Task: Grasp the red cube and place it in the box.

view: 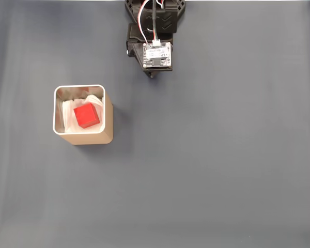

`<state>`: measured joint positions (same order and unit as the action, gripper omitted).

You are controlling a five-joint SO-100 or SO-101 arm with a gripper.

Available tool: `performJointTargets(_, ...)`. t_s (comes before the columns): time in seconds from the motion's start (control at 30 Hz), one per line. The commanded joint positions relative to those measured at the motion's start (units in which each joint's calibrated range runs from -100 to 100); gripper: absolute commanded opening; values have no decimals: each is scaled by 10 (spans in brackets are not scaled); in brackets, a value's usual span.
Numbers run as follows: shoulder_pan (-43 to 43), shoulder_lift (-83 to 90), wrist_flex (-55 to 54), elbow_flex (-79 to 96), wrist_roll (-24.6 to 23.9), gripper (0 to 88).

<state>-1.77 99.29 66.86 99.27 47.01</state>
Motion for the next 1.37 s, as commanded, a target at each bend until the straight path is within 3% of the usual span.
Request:
performJointTargets(0.0, 3, 5, 27, 5, 6, 2)
performJointTargets(0.33, 4, 5, 99, 5, 3, 2)
performJointTargets(1.33, 7, 5, 96, 5, -5, 8)
